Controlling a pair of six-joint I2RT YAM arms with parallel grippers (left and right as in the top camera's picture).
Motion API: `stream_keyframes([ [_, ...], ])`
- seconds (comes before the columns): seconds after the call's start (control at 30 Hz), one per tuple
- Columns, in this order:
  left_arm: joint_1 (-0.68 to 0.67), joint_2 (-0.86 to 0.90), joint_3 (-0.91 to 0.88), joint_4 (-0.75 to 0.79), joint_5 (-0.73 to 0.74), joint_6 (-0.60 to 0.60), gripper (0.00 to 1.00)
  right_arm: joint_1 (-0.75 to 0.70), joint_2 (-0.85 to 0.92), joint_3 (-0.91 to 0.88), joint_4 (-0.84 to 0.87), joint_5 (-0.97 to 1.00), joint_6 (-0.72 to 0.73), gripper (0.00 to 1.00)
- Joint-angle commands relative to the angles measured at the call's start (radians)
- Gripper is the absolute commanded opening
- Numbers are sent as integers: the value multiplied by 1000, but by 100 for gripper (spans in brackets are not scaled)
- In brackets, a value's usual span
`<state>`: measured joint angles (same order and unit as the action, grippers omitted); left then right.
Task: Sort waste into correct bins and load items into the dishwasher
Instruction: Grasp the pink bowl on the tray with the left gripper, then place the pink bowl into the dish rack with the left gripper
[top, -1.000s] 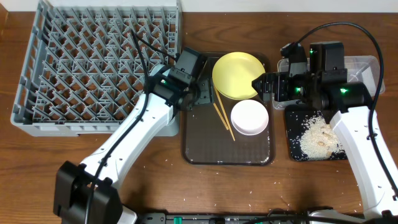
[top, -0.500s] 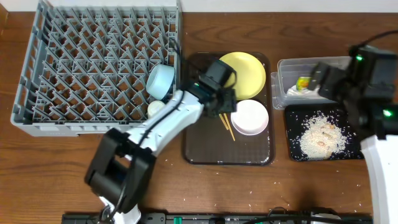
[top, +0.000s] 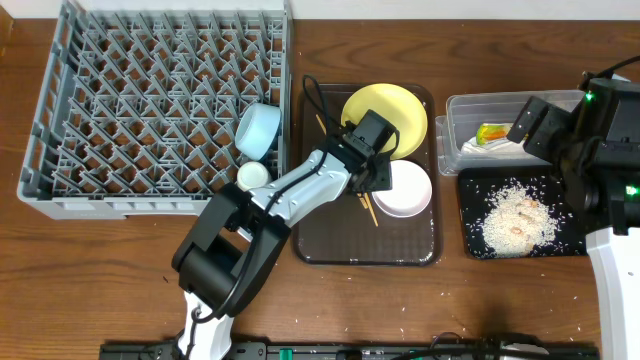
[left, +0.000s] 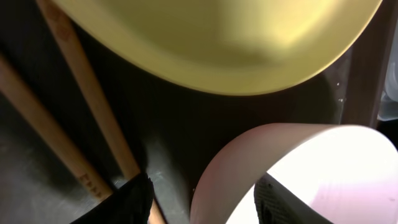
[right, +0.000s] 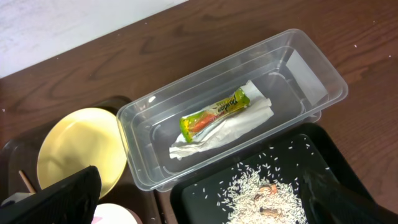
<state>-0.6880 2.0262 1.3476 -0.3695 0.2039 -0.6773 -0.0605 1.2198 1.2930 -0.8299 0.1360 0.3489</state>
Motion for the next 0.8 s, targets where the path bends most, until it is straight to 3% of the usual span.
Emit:
stream_keyframes([
  [0.0, -23, 10, 6, 18, -12, 0, 52, -4, -1, 14, -2, 21, 10, 99],
  [0.23, -27, 49, 6, 18, -31, -13, 46, -4, -1, 14, -2, 21, 10, 99],
  [0.27, -27, 59, 6, 19, -30, -21, 41, -4, -1, 14, -2, 21, 10, 99],
  [0.37, -26, 63, 6, 19, -24, -35, 8, -4, -1, 14, -2, 21, 10, 99],
  [0.63, -13, -90, 6, -18, 61, 85, 7, -4, -1, 14, -2, 21, 10, 99],
  [0.77, 36, -295, 6, -54, -156, 200, 7, -4, -1, 14, -2, 21, 10, 99],
])
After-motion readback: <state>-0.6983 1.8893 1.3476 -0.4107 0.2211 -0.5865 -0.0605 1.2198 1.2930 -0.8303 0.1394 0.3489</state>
